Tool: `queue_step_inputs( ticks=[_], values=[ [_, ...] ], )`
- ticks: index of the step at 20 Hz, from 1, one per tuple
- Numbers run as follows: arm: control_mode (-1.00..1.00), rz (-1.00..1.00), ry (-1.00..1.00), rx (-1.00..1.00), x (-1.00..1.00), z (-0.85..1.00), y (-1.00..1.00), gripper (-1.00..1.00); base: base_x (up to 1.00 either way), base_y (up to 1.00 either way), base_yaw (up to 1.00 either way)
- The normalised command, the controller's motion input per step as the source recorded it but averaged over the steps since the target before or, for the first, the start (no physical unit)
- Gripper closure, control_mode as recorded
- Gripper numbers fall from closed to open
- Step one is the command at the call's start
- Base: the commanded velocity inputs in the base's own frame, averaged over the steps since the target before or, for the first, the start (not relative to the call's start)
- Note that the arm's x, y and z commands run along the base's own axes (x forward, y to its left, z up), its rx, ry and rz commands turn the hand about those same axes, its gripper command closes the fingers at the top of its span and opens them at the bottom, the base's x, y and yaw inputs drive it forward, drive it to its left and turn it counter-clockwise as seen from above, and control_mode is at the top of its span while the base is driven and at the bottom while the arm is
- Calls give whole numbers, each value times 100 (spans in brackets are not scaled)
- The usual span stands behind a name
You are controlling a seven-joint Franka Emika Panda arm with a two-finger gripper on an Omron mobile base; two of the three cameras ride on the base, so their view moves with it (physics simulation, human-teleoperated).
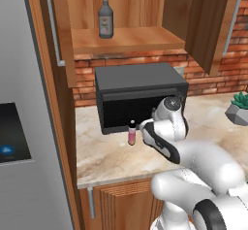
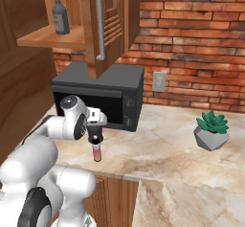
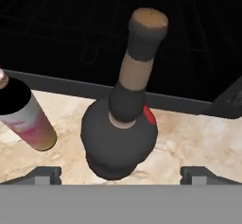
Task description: Sort all alcoholic drinks to one cabinet, and non-alcoholic drinks to the other.
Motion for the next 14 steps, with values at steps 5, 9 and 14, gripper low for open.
queue_step_inputs(
  ticks=[5, 9, 14],
  values=[
    [-100, 0, 0, 0, 43, -11, 0, -100, 0, 0, 0],
    [-100, 0, 0, 0, 38, 0, -6, -100, 0, 0, 0],
    [-100, 0, 0, 1, 18, -1, -7, -100, 0, 0, 0]
  ],
)
